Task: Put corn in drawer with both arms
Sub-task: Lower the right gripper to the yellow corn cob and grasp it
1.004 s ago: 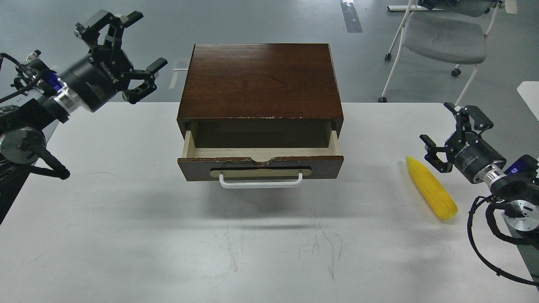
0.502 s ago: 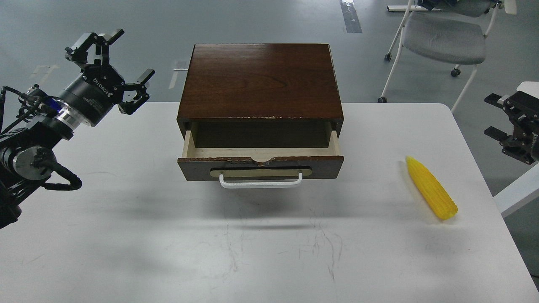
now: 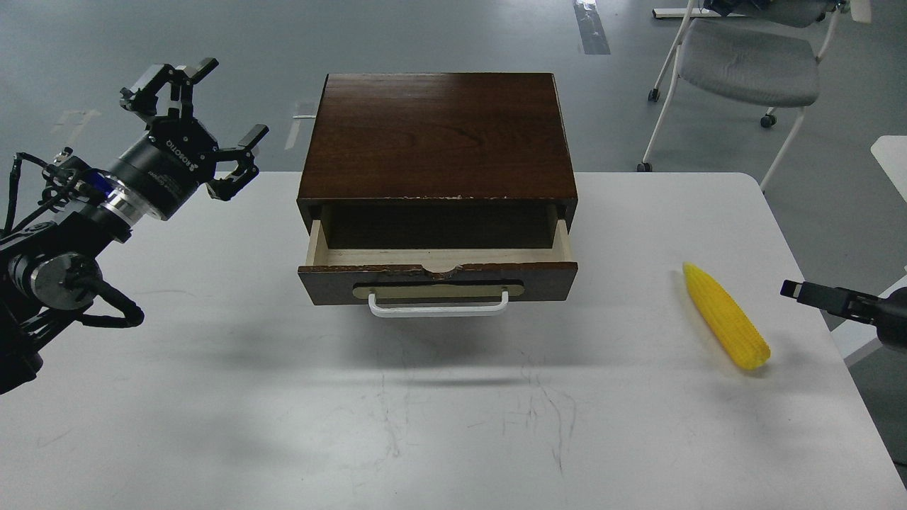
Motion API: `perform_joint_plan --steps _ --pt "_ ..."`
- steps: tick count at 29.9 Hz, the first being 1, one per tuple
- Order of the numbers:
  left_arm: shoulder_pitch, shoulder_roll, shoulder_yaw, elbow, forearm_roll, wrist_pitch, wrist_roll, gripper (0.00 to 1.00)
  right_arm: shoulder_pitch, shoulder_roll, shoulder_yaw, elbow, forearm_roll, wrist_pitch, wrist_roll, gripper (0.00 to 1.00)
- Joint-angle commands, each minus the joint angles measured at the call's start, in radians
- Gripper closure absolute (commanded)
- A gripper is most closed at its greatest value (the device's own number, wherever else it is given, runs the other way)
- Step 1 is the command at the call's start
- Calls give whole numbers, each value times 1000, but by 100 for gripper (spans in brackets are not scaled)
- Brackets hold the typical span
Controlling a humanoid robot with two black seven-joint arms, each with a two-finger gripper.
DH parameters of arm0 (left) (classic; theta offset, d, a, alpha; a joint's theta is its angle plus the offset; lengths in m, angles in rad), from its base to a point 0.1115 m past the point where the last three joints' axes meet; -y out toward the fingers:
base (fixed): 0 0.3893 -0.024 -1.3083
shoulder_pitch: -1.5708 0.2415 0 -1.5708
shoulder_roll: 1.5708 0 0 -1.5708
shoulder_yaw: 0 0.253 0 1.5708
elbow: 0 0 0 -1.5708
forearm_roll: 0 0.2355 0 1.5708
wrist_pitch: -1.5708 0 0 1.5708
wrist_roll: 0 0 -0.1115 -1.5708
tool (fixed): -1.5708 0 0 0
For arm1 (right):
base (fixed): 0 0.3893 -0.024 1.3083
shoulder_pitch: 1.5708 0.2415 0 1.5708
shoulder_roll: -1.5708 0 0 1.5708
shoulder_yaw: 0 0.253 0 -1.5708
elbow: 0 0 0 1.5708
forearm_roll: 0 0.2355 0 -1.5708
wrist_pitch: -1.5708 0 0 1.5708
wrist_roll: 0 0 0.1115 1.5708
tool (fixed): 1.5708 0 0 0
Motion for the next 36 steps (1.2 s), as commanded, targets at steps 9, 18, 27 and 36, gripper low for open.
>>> perform_joint_plan --steps 9,18,27,36 --pt "7 -14 -7 -1 2 0 0 2 148 103 -191 -9 -8 -17 0 0" --pt "7 -11 -15 -1 2 0 0 2 208 136 -289 -9 -8 -19 0 6" --pt "7 -7 -15 -1 2 0 0 2 206 169 -344 -34 -11 -34 0 10" --pt "7 -6 -15 -2 4 0 0 2 203 176 -352 -40 -11 -39 0 28"
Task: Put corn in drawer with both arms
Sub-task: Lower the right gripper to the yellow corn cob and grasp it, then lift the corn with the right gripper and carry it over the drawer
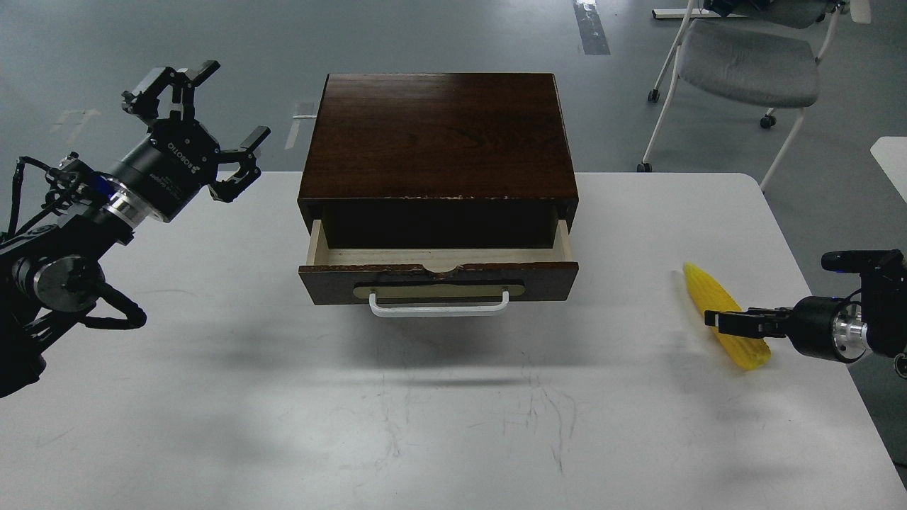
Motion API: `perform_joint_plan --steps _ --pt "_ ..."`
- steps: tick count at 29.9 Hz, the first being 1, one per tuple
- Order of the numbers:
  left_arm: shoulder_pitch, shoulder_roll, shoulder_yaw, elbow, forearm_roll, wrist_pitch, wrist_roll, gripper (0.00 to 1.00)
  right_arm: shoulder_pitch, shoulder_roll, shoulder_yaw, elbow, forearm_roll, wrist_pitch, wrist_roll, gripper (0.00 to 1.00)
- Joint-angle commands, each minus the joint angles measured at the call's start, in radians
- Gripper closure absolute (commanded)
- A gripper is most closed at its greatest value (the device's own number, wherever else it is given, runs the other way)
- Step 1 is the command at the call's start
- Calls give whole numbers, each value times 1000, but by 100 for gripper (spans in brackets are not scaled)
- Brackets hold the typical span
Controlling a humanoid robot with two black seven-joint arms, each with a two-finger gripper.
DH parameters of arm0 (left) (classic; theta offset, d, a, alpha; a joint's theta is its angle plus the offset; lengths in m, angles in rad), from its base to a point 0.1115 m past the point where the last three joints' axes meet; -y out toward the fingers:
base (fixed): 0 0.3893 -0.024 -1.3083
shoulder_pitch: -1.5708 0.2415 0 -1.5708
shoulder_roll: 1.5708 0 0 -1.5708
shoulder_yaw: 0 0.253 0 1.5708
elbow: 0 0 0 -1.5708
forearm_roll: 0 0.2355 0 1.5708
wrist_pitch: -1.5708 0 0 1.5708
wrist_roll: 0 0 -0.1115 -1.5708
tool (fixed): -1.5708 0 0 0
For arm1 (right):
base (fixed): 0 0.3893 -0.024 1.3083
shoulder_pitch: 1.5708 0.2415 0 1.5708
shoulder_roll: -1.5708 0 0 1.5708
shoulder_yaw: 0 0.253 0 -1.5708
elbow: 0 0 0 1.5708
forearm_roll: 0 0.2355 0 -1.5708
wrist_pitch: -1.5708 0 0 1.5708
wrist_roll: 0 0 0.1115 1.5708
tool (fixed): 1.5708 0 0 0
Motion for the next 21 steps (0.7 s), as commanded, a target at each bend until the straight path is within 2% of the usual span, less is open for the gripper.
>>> perform_joint_plan --steps 1,2,4,7,8,11,13,18,21 --pt "0 -1 0 0 1 0 0 2 -2 3 -13 1 0 0 0 40" --pt "0 -1 0 0 1 0 0 2 0 3 -23 1 0 0 0 52" --pt "0 -1 0 0 1 0 0 2 1 3 -33 3 0 0 0 60" --pt "0 -1 0 0 1 0 0 2 1 3 -40 4 0 0 0 83" --pt "0 -1 0 0 1 0 0 2 4 3 -40 6 0 0 0 87" --pt "0 -1 0 0 1 0 0 2 14 2 -40 7 0 0 0 89" --pt "0 -1 0 0 1 0 0 2 44 0 -40 13 -1 0 0 97" --pt "0 -4 0 0 1 0 0 2 159 -18 -43 59 -3 0 0 97" --pt "-2 -4 0 0 1 0 0 2 303 -30 -75 105 -5 4 0 97"
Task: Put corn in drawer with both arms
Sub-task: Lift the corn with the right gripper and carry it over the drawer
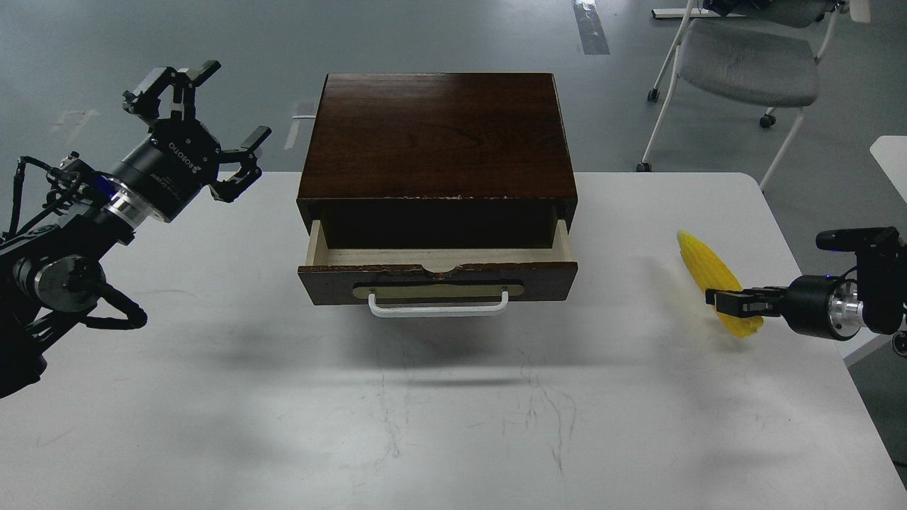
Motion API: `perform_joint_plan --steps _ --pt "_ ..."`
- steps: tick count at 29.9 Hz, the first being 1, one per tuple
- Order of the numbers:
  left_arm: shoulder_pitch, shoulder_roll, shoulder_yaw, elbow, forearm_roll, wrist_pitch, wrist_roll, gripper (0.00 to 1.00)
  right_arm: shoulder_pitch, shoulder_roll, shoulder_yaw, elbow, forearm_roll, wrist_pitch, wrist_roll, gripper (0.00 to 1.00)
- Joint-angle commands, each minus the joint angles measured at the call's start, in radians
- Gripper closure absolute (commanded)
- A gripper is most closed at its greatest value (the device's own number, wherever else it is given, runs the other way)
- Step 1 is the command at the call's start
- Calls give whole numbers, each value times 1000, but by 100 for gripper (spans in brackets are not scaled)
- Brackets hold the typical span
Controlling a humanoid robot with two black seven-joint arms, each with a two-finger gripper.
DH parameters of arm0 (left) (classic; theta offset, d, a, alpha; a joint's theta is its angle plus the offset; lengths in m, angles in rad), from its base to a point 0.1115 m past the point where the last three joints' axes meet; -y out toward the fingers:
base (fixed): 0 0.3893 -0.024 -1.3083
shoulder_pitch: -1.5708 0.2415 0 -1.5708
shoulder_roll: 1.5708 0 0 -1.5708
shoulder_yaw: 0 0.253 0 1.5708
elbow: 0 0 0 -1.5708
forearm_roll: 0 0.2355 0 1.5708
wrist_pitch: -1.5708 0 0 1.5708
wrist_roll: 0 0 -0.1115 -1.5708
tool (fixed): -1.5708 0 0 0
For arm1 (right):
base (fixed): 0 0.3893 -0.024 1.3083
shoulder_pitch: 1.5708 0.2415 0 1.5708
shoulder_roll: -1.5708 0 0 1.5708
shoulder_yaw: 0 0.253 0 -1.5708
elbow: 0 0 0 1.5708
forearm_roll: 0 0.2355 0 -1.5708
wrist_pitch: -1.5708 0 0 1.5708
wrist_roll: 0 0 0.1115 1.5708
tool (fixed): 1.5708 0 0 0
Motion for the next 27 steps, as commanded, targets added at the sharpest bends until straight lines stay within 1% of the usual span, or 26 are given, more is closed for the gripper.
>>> perform_joint_plan --steps 1,3,6,9,11,13,14,15,19,21,23,27 --pt "-1 0 0 0 0 0 0 2 203 -9 -58 54 -2 7 0 97" --pt "-3 0 0 2 0 0 0 2 284 -6 -101 71 -2 7 0 97" --pt "-3 1 -1 0 0 0 0 2 480 35 -201 101 0 10 0 96" --pt "-3 0 0 0 0 0 0 2 623 136 -290 106 0 10 0 94" --pt "-3 1 -1 0 0 0 0 2 671 190 -316 107 1 10 0 94" --pt "-5 1 -1 0 0 0 0 2 749 292 -361 106 6 10 0 94" --pt "-5 1 -1 2 0 0 0 2 763 319 -369 106 10 10 0 94" --pt "-5 3 0 0 0 0 0 2 786 369 -378 106 13 10 0 94" --pt "-5 3 0 2 0 0 0 2 823 474 -382 107 9 10 0 94" --pt "-5 4 0 0 1 0 0 2 849 552 -393 114 4 9 0 94" --pt "-5 4 0 2 1 0 0 2 866 589 -410 118 3 3 0 94" --pt "-9 4 0 2 1 0 0 2 906 714 -451 144 -13 -5 0 94"
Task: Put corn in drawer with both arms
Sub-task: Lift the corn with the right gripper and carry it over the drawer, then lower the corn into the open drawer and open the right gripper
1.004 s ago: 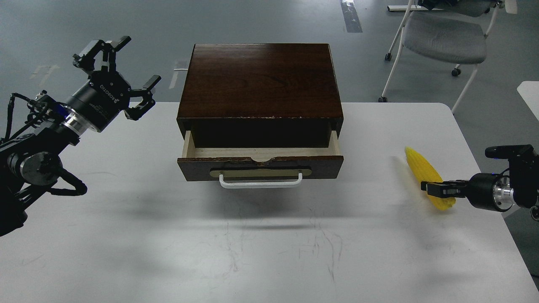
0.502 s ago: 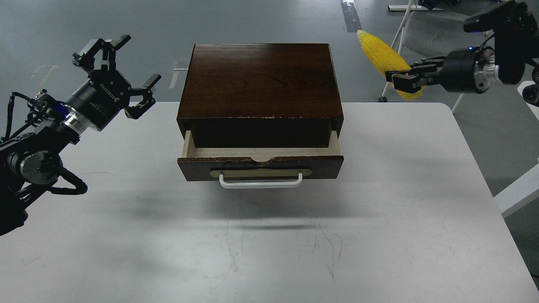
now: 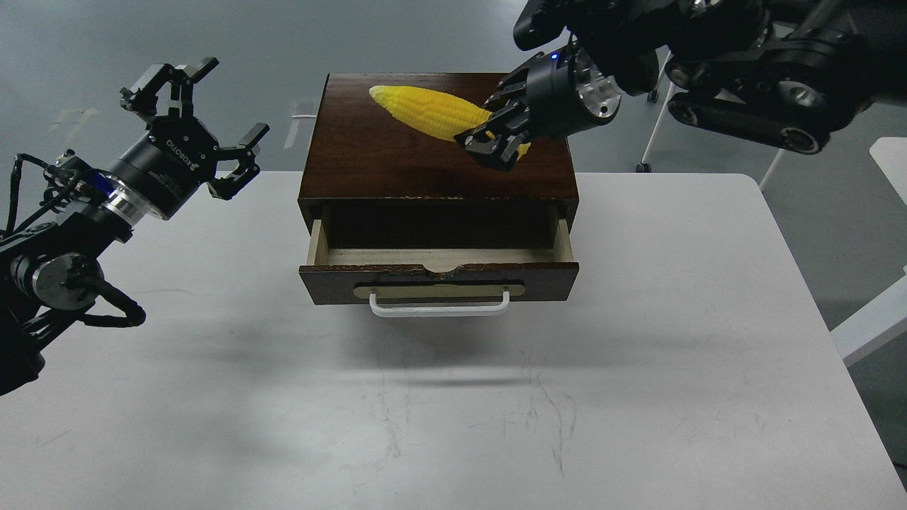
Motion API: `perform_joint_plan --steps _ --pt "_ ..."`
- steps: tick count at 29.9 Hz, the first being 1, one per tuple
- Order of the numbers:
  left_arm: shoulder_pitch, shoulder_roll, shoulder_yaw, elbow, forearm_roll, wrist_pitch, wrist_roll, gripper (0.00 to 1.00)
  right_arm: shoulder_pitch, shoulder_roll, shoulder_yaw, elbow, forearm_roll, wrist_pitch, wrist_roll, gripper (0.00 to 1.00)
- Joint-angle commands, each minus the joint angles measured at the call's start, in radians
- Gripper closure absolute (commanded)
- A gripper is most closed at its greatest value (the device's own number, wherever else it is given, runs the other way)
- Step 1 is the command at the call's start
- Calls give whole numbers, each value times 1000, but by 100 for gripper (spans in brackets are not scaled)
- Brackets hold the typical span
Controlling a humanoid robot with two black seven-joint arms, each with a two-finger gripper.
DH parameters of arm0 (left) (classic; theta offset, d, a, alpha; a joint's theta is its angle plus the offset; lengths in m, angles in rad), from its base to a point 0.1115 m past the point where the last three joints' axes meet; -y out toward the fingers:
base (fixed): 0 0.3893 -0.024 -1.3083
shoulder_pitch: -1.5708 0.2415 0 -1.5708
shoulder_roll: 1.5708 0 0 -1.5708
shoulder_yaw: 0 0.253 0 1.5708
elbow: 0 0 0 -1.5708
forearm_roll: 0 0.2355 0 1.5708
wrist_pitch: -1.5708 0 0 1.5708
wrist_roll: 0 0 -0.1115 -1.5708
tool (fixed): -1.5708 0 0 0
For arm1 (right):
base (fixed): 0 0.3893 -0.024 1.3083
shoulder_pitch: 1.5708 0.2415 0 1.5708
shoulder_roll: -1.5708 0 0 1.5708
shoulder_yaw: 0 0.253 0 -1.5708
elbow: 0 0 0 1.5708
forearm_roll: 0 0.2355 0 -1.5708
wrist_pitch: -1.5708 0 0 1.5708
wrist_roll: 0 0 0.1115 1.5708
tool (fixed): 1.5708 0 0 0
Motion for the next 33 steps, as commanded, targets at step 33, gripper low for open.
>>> perform_joint_plan --steps 33 --pt "-4 3 0 0 2 0 0 2 -21 178 -147 38 -124 -73 0 63"
